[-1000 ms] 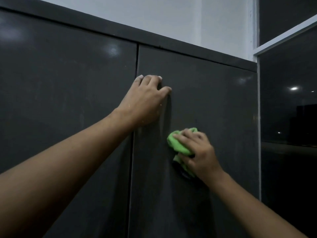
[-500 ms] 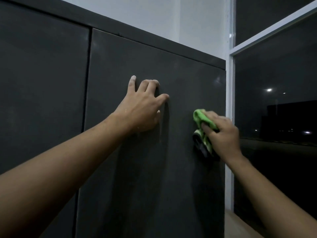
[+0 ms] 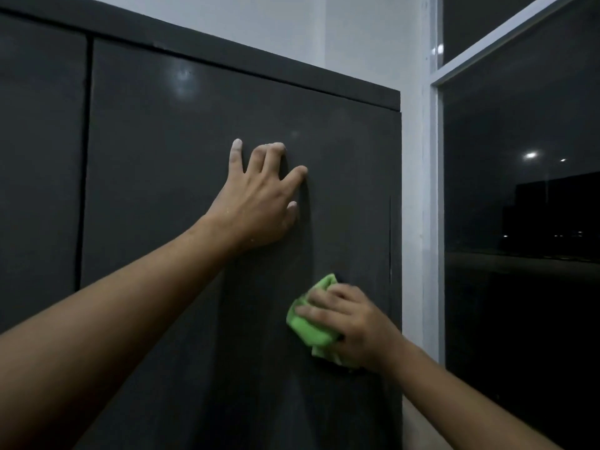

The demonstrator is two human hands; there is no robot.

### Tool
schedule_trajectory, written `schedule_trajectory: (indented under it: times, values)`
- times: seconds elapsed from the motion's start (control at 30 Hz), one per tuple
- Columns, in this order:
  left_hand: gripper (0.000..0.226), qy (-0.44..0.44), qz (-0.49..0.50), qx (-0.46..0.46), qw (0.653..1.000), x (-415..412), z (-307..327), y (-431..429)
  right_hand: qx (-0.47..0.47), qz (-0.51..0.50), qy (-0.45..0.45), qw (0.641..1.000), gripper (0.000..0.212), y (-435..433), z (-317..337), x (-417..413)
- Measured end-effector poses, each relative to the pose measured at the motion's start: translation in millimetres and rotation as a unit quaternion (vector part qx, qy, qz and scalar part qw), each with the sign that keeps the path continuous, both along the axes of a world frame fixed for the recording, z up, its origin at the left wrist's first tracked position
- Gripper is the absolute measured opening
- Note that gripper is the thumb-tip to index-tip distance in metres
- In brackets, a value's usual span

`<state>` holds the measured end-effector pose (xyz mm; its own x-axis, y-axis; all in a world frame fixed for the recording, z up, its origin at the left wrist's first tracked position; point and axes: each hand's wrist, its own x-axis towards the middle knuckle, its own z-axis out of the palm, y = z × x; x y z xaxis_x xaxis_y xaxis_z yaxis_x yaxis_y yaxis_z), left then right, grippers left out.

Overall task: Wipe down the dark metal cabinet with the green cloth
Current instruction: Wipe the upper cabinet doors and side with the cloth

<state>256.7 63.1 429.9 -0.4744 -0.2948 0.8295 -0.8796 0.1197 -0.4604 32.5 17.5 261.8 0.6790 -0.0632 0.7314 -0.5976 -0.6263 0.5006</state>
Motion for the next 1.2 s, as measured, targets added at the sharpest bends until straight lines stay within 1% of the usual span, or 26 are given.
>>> schedule_trajectory:
  times: [0.07, 0.1, 0.13, 0.17, 0.2, 0.27, 0.3, 0.33, 0.4, 0.47, 0.53, 0.6, 0.67, 0.73, 0.77, 0.8, 0.83, 0.87, 0.93, 0.97, 1.0, 1.03, 1.1, 1.17, 1.2]
  values:
    - [0.063, -0.003, 0.003, -0.005, 1.000, -2, -1, -3, -0.021, 0.014, 0.051, 0.998, 0.049, -1, -2, -11]
    - [0.063, -0.003, 0.004, -0.009, 1.000, -2, -2, -4, -0.038, 0.015, 0.055, 0.998, 0.046, -1, 4, -17]
    - [0.062, -0.002, 0.005, -0.016, 1.000, -2, -3, -6, -0.059, 0.014, 0.039, 0.997, 0.045, -3, 14, -22]
    - [0.061, -0.002, 0.008, -0.023, 1.000, -2, -4, -7, -0.078, 0.011, -0.005, 0.997, 0.044, -6, 26, -28]
    - [0.060, -0.001, 0.012, -0.029, 0.999, -3, -5, -7, -0.086, 0.009, -0.070, 0.994, 0.043, -9, 40, -34]
    - [0.058, 0.005, 0.018, -0.033, 0.999, -5, -7, -9, -0.065, 0.012, -0.221, 0.973, 0.046, -12, 68, -41]
    - [0.057, 0.011, 0.017, -0.033, 0.999, -6, -8, -9, -0.050, 0.014, -0.281, 0.958, 0.047, -13, 81, -39]
    - [0.056, 0.017, 0.013, -0.035, 0.999, -7, -8, -9, -0.041, 0.016, -0.324, 0.945, 0.046, -14, 92, -34]
    - [0.055, 0.025, 0.006, -0.035, 0.999, -6, -9, -8, -0.039, 0.022, -0.360, 0.932, 0.042, -14, 110, -15]
    - [0.055, 0.031, -0.001, -0.026, 0.999, -2, -10, -7, -0.045, 0.035, -0.345, 0.937, 0.043, -12, 118, 6]
    - [0.055, 0.035, -0.008, -0.017, 0.999, 4, -9, -5, -0.037, 0.048, -0.284, 0.957, 0.049, -9, 113, 22]
    - [0.057, 0.033, -0.018, -0.012, 0.999, 9, -7, -2, -0.037, 0.059, -0.192, 0.979, 0.054, -5, 95, 33]
    - [0.059, 0.015, -0.014, 0.000, 1.000, 15, -5, 2, -0.051, 0.082, -0.082, 0.992, 0.052, -5, 72, 38]
    - [0.057, -0.013, 0.003, 0.016, 1.000, 20, -4, 5, -0.064, 0.104, 0.029, 0.992, 0.045, -5, 60, 32]
    - [0.056, -0.023, 0.013, 0.024, 0.999, 23, -3, 6, -0.069, 0.102, 0.063, 0.990, 0.045, -6, 63, 25]
    - [0.055, -0.030, 0.019, 0.030, 0.999, 25, -2, 6, -0.076, 0.091, 0.064, 0.991, 0.046, -9, 71, 18]
    - [0.055, -0.033, 0.023, 0.035, 0.999, 27, -1, 7, -0.084, 0.076, 0.027, 0.993, 0.048, -13, 82, 10]
    - [0.054, -0.034, 0.025, 0.039, 0.998, 27, -1, 8, -0.087, 0.066, -0.045, 0.993, 0.050, -16, 94, 3]
    - [0.054, -0.030, 0.028, 0.051, 0.998, 26, 0, 8, -0.064, 0.057, -0.213, 0.973, 0.050, -18, 117, -7]
    - [0.054, -0.025, 0.028, 0.051, 0.998, 25, -1, 8, -0.049, 0.053, -0.262, 0.962, 0.049, -18, 123, -9]
    - [0.054, -0.019, 0.025, 0.044, 0.999, 23, -4, 7, -0.042, 0.047, -0.278, 0.958, 0.050, -18, 124, -8]
    - [0.055, -0.012, 0.021, 0.035, 0.999, 21, -6, 6, -0.040, 0.044, -0.265, 0.962, 0.052, -18, 120, -6]
    - [0.057, 0.006, 0.022, 0.021, 1.000, 16, -10, 4, -0.033, 0.047, -0.193, 0.980, 0.059, -17, 99, -4]
    - [0.057, 0.013, 0.049, 0.007, 0.999, 8, -12, 3, -0.017, 0.050, -0.115, 0.992, 0.066, -18, 65, -10]
    - [0.056, 0.010, 0.067, 0.001, 0.998, 2, -13, 3, -0.013, 0.053, -0.083, 0.995, 0.066, -19, 47, -16]
